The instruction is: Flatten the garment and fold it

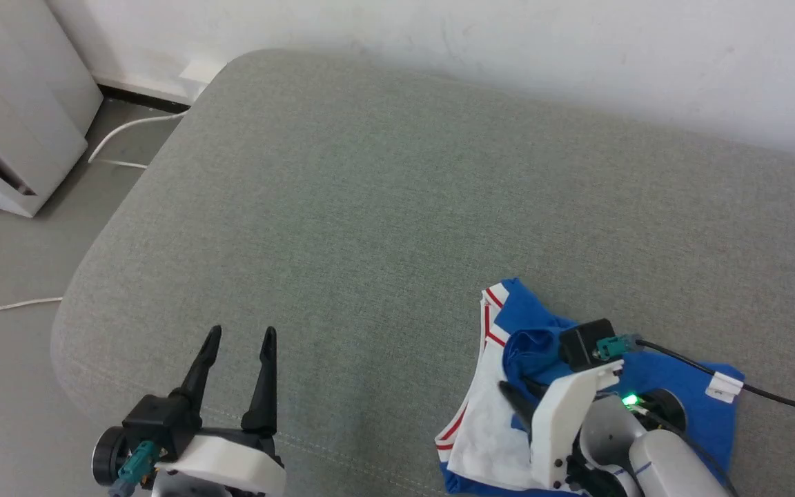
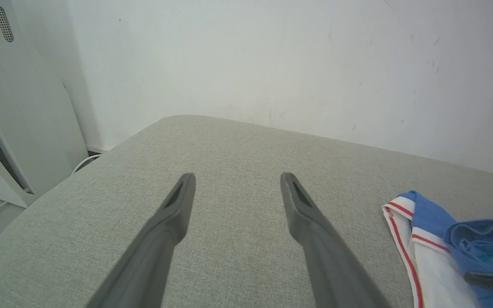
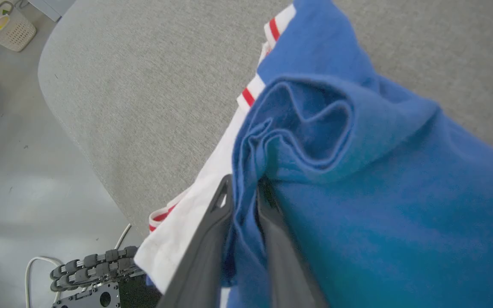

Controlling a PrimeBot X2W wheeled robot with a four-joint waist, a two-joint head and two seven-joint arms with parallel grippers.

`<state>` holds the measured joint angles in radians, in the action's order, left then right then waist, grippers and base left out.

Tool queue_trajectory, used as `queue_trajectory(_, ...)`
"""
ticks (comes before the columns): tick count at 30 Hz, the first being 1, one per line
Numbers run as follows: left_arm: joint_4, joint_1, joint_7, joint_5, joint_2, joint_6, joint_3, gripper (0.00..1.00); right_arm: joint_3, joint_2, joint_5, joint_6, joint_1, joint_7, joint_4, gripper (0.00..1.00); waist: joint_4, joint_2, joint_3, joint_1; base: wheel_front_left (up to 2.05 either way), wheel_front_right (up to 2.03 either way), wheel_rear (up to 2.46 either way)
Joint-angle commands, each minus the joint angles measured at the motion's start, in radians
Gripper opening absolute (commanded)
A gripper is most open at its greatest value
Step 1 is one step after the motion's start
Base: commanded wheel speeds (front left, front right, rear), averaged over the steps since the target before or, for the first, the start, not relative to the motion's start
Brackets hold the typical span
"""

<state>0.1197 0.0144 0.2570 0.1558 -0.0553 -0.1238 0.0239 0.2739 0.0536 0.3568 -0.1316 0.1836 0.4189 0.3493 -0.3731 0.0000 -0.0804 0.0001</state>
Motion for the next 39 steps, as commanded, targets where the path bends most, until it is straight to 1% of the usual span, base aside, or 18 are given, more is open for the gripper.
queue_trajectory(1, 0.002, -0.010, 0.005, 0.006, 0.005, -0.007, 0.001, 1.00, 0.011, -0.003, 0.013, 0.001, 0.021, -0.012, 0.009, 1.00, -0.003, 0.0000, -0.002, -0.0001, 0.00, 0.00, 0.00)
queue_trajectory(6, 0.008, -0.005, 0.005, 0.006, 0.005, -0.007, 0.001, 1.00, 0.096, -0.003, 0.086, 0.001, 0.051, -0.044, 0.056, 1.00, 0.003, 0.0000, 0.021, -0.0001, 0.00, 0.00, 0.00)
queue_trajectory(9, 0.012, 0.001, 0.005, 0.000, 0.005, -0.007, -0.001, 1.00, 0.121, -0.003, 0.097, 0.001, 0.069, -0.070, 0.059, 1.00, 0.017, 0.0000, 0.041, -0.0001, 0.00, 0.00, 0.00)
queue_trajectory(12, 0.009, 0.007, 0.005, -0.004, 0.003, -0.007, -0.005, 1.00, 0.122, -0.003, 0.038, 0.001, 0.097, -0.103, 0.052, 1.00, 0.038, 0.0000, 0.063, -0.0001, 0.00, 0.00, 0.00)
queue_trajectory(14, 0.003, 0.012, 0.005, -0.003, 0.003, -0.007, -0.010, 1.00, 0.120, 0.010, -0.013, 0.001, 0.116, -0.133, 0.037, 1.00, 0.056, 0.0000, 0.075, -0.0001, 0.00, 0.00, 0.00)
queue_trajectory(19, -0.015, 0.033, 0.005, -0.003, 0.002, -0.007, -0.017, 1.00, 0.111, 0.097, -0.138, 0.001, 0.162, -0.241, -0.031, 1.00, 0.118, 0.0000, 0.102, -0.0001, 0.00, 0.00, 0.00)
queue_trajectory(24, -0.035, 0.044, 0.005, -0.005, 0.003, -0.007, -0.023, 1.00, 0.037, 0.184, -0.225, 0.001, 0.163, -0.332, -0.096, 1.00, 0.176, 0.0000, 0.115, -0.0001, 0.00, 0.00, 0.00)
queue_trajectory(27, -0.050, 0.046, 0.005, -0.004, 0.003, -0.007, -0.029, 1.00, -0.028, 0.222, -0.264, 0.001, 0.141, -0.384, -0.143, 1.00, 0.211, 0.0000, 0.111, -0.0001, 0.00, 0.00, 0.00)
queue_trajectory(29, -0.060, 0.044, 0.005, -0.004, 0.003, -0.007, -0.030, 1.00, -0.076, 0.234, -0.284, 0.001, 0.114, -0.413, -0.177, 1.00, 0.231, 0.0000, 0.108, -0.0001, 0.00, 0.00, 0.00)
queue_trajectory(32, -0.073, 0.041, 0.005, -0.004, 0.003, -0.007, -0.037, 1.00, -0.161, 0.221, -0.282, 0.001, 0.057, -0.449, -0.229, 1.00, 0.257, 0.0000, 0.099, -0.0001, 0.00, 0.00, 0.00)
queue_trajectory(35, -0.083, 0.044, 0.005, -0.004, 0.004, -0.007, -0.045, 1.00, -0.235, 0.186, -0.259, 0.001, -0.013, -0.481, -0.283, 1.00, 0.283, 0.0000, 0.093, -0.0001, 0.00, 0.00, 0.00)
queue_trajectory(39, -0.082, 0.057, 0.005, -0.005, 0.004, -0.007, -0.044, 1.00, -0.305, 0.148, -0.263, 0.001, -0.109, -0.524, -0.346, 1.00, 0.307, 0.0000, 0.090, -0.0001, 0.00, 0.00, 0.00)
